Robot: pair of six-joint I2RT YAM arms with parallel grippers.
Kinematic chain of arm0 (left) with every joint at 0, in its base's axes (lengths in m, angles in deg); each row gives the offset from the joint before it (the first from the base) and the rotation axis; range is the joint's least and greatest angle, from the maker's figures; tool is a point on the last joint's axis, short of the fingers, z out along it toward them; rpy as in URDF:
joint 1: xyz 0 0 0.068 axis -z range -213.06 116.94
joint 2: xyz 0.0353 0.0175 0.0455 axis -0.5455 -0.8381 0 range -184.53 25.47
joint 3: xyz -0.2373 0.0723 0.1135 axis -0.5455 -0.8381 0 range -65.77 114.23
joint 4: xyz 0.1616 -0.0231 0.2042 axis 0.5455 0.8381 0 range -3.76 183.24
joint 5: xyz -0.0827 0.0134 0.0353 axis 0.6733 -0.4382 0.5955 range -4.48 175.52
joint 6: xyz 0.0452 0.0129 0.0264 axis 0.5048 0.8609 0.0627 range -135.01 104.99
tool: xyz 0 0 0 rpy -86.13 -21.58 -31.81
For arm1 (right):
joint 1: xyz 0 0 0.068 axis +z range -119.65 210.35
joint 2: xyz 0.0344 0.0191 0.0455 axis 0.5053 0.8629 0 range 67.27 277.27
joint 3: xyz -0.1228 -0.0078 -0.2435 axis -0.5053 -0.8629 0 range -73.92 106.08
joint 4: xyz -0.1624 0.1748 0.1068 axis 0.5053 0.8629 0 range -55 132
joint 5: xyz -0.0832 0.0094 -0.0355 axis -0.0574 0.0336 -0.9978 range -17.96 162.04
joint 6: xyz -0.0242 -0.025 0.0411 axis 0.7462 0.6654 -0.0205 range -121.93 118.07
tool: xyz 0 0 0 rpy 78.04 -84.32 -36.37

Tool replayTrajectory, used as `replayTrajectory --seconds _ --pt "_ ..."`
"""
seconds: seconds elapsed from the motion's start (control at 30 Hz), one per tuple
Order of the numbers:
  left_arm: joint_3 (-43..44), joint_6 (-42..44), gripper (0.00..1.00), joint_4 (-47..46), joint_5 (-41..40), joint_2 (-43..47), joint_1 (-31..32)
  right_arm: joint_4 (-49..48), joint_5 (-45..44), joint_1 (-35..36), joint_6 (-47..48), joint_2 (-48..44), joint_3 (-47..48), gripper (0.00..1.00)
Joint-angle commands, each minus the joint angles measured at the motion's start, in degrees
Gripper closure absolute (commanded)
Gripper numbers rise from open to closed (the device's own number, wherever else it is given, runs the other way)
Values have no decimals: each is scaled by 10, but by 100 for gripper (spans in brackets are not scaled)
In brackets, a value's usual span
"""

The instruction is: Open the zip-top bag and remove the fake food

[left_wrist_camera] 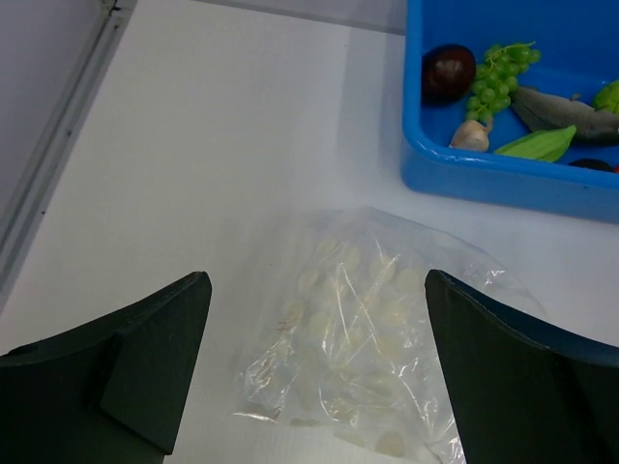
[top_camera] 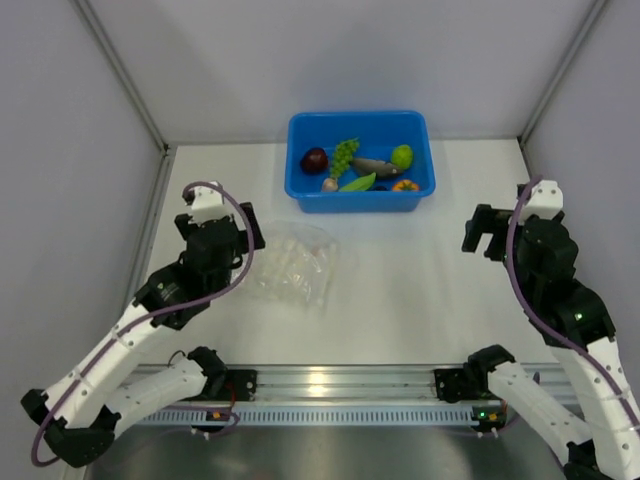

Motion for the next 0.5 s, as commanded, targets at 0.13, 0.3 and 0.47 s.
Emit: replayTrajectory --seconds 0.13,0.3,0.47 --pt "9 63 2 65 -30 91 -2 51 -29 -4 22 -81 -38 0" --pt "-34 69 2 64 -52 134 -2 41 -29 -5 33 -124 -79 1" --pt "-56 41 2 62 -85 142 -3 26 -17 -4 29 -131 -90 1"
